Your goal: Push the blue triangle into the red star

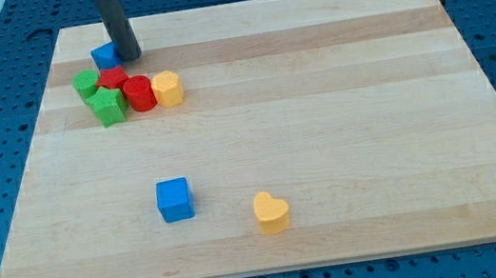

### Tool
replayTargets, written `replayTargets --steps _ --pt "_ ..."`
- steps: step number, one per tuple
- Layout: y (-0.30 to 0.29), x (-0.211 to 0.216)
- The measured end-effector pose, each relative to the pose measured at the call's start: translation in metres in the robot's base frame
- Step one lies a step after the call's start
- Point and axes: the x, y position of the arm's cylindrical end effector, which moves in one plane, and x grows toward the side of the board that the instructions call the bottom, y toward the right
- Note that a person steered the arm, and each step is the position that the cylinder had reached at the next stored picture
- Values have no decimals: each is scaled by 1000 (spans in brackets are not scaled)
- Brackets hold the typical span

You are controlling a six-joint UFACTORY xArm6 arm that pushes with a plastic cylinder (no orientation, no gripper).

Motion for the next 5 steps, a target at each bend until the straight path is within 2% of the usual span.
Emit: replayTargets --steps 1,2,5 --pt "-3 -27" --pt "-27 -29" --pt "-42 -13"
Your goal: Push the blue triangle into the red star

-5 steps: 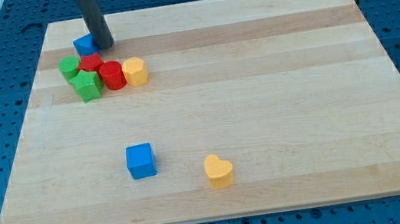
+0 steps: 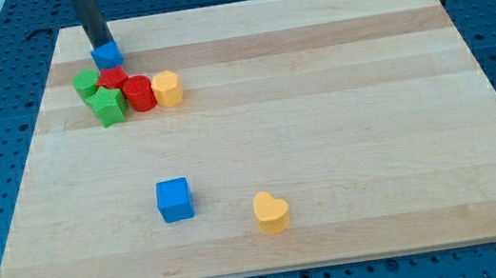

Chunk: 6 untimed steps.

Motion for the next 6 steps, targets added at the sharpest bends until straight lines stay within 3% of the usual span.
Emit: replayTargets --steps 4,6 --pt "0 35" --pt "-2 19"
